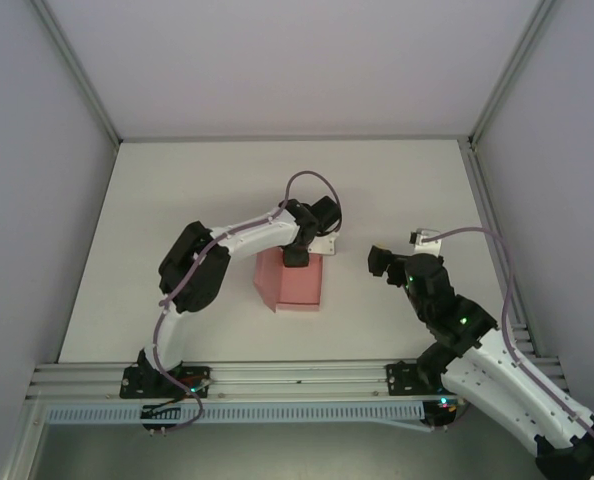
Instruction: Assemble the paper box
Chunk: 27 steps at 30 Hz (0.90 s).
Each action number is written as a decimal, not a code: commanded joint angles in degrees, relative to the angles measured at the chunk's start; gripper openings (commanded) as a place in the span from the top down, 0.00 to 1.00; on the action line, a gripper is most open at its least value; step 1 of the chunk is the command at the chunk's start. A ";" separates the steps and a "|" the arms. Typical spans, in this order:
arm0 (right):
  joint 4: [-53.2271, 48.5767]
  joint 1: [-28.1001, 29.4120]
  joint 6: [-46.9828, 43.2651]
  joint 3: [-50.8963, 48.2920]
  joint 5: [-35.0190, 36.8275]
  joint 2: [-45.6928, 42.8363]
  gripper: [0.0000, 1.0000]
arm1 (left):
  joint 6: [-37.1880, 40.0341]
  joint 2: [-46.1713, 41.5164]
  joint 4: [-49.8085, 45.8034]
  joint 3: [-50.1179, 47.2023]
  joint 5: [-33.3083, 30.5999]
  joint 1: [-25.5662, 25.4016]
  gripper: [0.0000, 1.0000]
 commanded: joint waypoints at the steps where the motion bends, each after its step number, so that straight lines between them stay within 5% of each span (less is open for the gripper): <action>1: 1.06 -0.44 -0.14 -0.80 -1.06 -0.52 0.00 | 0.05 -4.28 0.47 0.03 3.14 -0.46 0.34; 3: 1.92 -0.44 -0.87 -1.04 -2.30 -0.36 0.00 | -0.12 -6.40 1.69 -0.62 5.34 -0.47 0.27; 5: 3.79 -0.47 -2.68 -1.40 -4.53 -0.34 0.00 | -0.29 -9.13 3.63 -1.62 7.63 -0.48 0.00; 10: 10.47 -0.74 -11.49 -1.10 -14.20 2.84 0.00 | -5.09 -18.74 12.81 -6.29 11.57 0.47 0.00; 14: 13.71 -0.82 -18.10 2.93 -24.17 11.68 0.00 | -19.33 -29.95 25.75 -14.42 11.04 3.97 0.00; 18: 11.66 -0.75 -27.54 11.23 -33.82 26.87 0.00 | -46.83 -42.60 33.39 -26.51 8.29 13.08 0.00; 21: 8.88 -0.59 -36.75 18.44 -39.21 39.08 0.00 | -58.27 -51.46 35.04 -36.76 6.93 19.56 0.01; 27: -5.72 0.72 -50.52 37.92 -43.25 63.08 0.07 | -66.87 -60.34 31.36 -48.08 5.31 28.52 0.00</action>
